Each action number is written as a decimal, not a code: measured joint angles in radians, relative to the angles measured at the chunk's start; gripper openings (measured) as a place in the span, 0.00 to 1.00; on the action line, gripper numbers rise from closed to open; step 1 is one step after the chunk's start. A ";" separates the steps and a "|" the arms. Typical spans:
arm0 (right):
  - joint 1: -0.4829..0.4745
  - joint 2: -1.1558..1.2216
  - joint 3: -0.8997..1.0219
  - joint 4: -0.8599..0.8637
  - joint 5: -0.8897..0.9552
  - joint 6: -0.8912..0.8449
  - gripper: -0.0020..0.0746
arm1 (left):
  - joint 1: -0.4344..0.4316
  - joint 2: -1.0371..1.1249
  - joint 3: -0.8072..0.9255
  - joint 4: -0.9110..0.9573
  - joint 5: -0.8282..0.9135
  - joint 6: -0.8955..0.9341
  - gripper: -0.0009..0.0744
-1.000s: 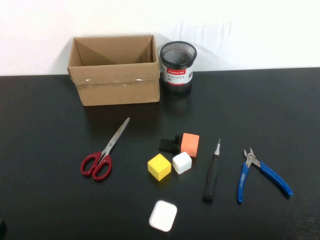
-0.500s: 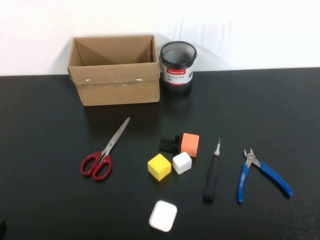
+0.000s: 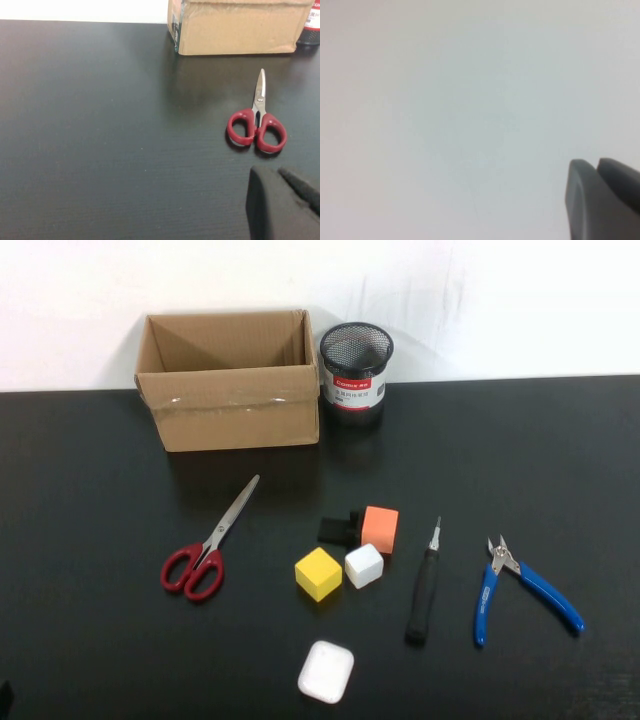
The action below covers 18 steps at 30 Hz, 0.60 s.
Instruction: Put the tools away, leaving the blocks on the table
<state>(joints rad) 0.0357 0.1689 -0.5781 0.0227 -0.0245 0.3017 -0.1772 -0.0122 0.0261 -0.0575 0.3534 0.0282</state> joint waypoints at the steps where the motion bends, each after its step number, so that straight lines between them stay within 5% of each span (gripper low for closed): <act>1: 0.000 0.040 -0.038 0.002 0.079 0.000 0.02 | 0.000 0.000 0.000 0.000 0.000 0.000 0.01; 7: 0.000 0.356 -0.225 0.006 0.362 -0.030 0.02 | 0.000 0.000 0.000 0.000 0.000 0.000 0.01; 18: 0.000 0.707 -0.236 0.055 0.292 -0.103 0.02 | 0.000 0.000 0.000 0.000 0.000 0.000 0.01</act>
<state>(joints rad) 0.0357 0.8760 -0.8140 0.0778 0.2674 0.1990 -0.1772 -0.0122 0.0261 -0.0575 0.3534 0.0282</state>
